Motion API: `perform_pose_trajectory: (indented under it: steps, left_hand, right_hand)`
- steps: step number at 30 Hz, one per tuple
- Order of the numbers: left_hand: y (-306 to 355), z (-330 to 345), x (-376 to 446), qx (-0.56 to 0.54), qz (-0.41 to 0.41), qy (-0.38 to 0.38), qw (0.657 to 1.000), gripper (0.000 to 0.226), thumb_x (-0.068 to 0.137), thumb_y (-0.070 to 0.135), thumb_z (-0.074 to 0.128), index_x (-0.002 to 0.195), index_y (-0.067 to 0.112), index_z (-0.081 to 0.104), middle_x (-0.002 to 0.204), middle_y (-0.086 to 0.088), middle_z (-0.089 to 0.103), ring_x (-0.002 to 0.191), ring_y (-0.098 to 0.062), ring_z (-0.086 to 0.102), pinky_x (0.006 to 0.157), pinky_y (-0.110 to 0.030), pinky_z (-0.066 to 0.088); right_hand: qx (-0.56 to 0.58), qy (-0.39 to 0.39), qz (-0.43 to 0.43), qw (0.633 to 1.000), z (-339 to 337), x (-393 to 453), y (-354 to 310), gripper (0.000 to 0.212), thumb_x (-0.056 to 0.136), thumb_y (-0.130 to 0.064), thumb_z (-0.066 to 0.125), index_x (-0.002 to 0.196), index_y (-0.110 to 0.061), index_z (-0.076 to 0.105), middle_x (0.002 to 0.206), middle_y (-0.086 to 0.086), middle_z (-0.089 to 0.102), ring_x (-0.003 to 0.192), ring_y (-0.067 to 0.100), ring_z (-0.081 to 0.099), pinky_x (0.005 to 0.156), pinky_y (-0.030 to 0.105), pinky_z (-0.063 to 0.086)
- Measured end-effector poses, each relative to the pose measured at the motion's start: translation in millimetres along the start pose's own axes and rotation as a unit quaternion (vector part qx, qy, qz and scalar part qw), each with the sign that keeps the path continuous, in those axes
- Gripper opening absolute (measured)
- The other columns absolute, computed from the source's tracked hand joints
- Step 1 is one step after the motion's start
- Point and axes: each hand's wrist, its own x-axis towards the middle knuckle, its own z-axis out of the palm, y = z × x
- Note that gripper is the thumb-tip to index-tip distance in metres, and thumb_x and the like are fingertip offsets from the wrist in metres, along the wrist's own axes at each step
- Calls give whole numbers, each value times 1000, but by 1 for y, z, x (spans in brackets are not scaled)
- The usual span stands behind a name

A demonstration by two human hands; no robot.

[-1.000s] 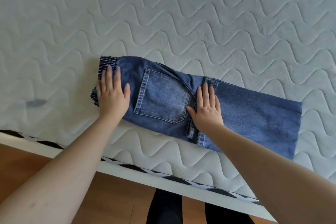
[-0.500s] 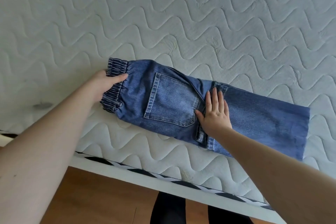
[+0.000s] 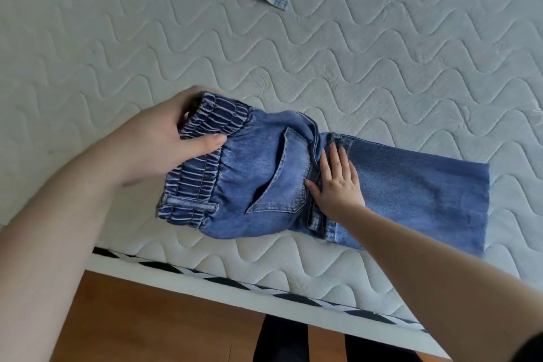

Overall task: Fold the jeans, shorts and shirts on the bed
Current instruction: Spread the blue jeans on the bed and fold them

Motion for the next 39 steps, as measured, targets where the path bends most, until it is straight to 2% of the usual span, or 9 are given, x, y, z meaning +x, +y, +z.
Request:
perform_pose_trajectory:
  steps: [11,15,18,20,25,28,32,35,39]
  left_hand:
    - [112,66,28,-72,70,-128,987,42,76,23,69,112,40,58,103,3,68,100,-22,66,88,-50,55]
    - [142,106,48,-72,56,-189,978,42,74,21,69,111,39,60,102,-1,69,94,-24,67,80,-50,58]
    - [156,141,62,-45,47,-242,968,46,72,27,70,112,46,59,100,11,70,94,-8,67,80,-32,53]
    - [163,171,74,-30,36,-262,964,47,70,29,71,109,50,58,99,12,71,93,-7,68,82,-30,54]
    - [175,269,105,-6,6,-247,969,39,75,25,69,103,49,57,90,12,69,75,-2,67,58,-23,56]
    - [173,324,123,51,-2,-193,980,44,79,27,65,121,36,53,106,2,67,91,-18,67,70,-33,58]
    - [158,370,134,101,-17,-188,977,57,87,43,61,138,33,38,119,-4,64,103,-26,62,80,-32,48]
    - [140,374,133,90,-3,-253,963,48,92,52,53,137,38,42,104,8,69,96,-14,66,88,-32,50]
    - [115,354,143,110,131,-97,981,28,94,31,58,121,27,59,106,11,63,99,-9,60,94,-32,48]
  right_hand:
    - [94,-44,-84,991,-20,3,19,84,92,-61,30,156,-22,-9,162,-2,-18,149,18,-18,120,34,-5]
    - [344,-61,-58,935,-38,-13,44,44,94,-13,56,137,-5,50,138,14,53,128,27,49,93,0,31]
    - [438,-5,28,899,-52,-42,74,25,92,-7,53,106,-24,65,104,-7,68,91,-17,57,75,6,40]
    - [535,44,93,839,-68,-62,95,30,88,-14,46,87,-38,63,86,-20,68,82,-18,57,69,15,47]
    - [750,98,187,627,-96,-101,160,29,97,-15,43,106,-26,67,95,-9,73,84,3,67,67,15,50]
    - [792,86,241,555,-99,-112,191,27,94,-33,48,114,-24,65,102,-5,75,89,10,72,67,21,54]
    - [777,47,264,569,-87,-123,214,53,99,-60,27,125,-29,61,119,-5,70,110,14,66,85,30,50]
    - [749,24,283,598,-82,-122,219,54,89,-71,41,115,-33,70,113,-3,72,105,14,68,87,32,54]
    - [617,66,256,741,-73,-117,215,66,65,-69,73,118,-33,52,107,-15,67,101,2,64,91,29,51]
